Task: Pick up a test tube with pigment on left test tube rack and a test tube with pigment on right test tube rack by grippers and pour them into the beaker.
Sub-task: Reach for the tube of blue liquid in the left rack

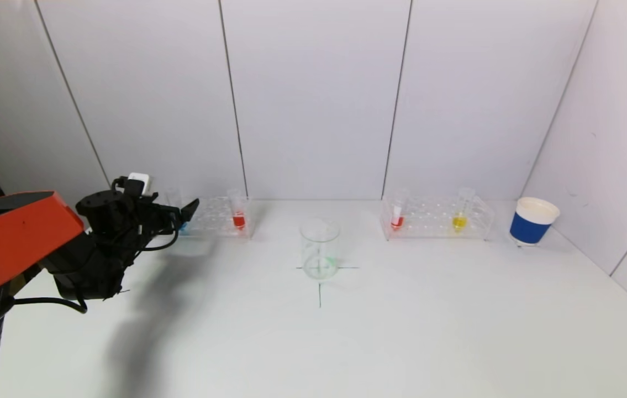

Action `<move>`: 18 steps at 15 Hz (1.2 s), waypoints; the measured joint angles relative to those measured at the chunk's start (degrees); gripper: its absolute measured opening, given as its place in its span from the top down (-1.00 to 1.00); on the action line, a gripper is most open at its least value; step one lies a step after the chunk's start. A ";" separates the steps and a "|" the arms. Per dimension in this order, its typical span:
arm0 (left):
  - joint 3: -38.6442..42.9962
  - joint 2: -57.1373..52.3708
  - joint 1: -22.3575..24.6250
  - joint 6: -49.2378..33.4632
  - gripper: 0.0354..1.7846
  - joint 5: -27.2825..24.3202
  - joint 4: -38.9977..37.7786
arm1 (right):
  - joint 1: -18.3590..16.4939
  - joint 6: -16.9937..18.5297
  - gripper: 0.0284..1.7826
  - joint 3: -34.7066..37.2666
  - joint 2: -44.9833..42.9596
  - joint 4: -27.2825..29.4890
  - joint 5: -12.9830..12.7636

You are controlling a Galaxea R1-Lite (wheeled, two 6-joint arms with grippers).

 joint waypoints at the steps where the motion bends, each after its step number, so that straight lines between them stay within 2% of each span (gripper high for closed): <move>1: -0.07 0.02 0.00 0.04 -0.98 0.00 0.00 | 0.00 -0.01 -0.99 0.00 0.00 0.00 0.00; 18: -1.07 0.78 0.06 0.04 -0.98 0.49 0.41 | 0.00 -0.01 -0.99 0.00 0.00 0.00 0.00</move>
